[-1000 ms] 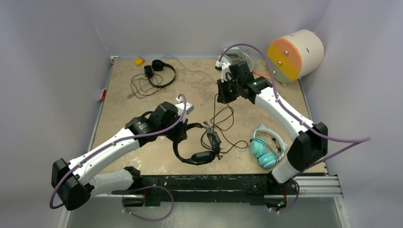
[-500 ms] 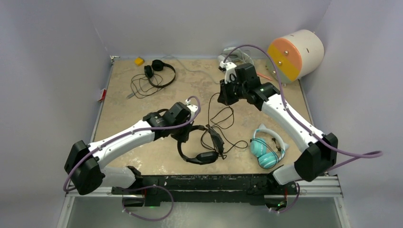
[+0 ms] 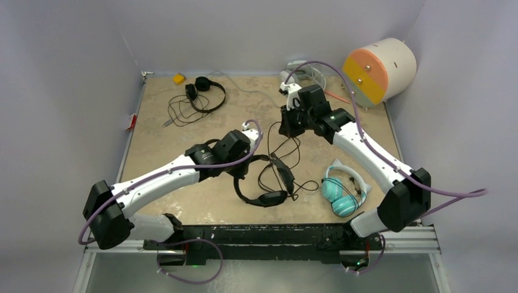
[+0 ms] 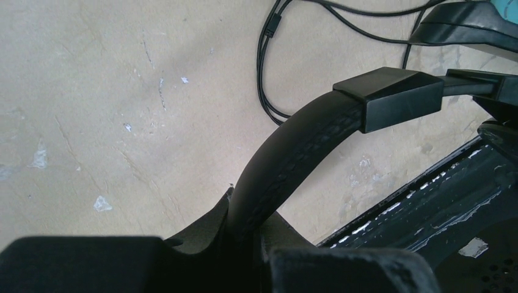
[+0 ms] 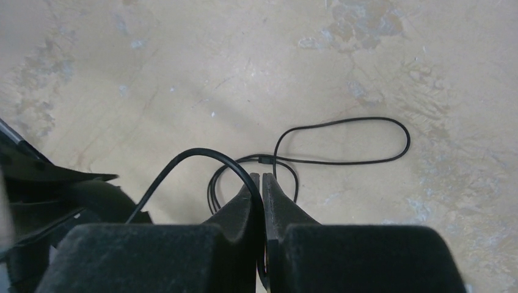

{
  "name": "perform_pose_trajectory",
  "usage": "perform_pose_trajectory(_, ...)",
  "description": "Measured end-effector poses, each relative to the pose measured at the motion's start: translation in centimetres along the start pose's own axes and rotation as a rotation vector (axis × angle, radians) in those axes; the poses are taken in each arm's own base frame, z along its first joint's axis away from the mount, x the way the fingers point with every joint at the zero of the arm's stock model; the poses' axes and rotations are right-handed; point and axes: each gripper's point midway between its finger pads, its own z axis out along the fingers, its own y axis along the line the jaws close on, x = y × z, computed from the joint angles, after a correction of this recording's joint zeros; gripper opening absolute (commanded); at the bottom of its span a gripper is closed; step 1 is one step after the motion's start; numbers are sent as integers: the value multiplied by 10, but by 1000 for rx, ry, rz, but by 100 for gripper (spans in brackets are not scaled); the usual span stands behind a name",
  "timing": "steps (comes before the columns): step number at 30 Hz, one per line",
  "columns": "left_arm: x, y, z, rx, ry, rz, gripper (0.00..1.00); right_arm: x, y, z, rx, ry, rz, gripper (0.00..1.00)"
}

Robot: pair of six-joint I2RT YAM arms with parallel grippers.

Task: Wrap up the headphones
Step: Wrap the headphones cable around the headphones.

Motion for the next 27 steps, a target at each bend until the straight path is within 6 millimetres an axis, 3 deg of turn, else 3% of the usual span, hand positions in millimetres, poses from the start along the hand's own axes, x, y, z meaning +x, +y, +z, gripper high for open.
perform_pose_trajectory(8,-22,3,-22,-18,-115,-25,0,31,-9,15,18,80,24,3)
perform_pose_trajectory(16,-55,6,-61,-31,-283,-139,0,60,-6,25,-18,118,69,5)
perform_pose_trajectory(23,-71,13,-94,-37,-405,-262,0,66,7,29,-109,67,75,10)
perform_pose_trajectory(27,-88,22,-118,-65,-484,-358,0,66,26,27,-226,-5,71,16)
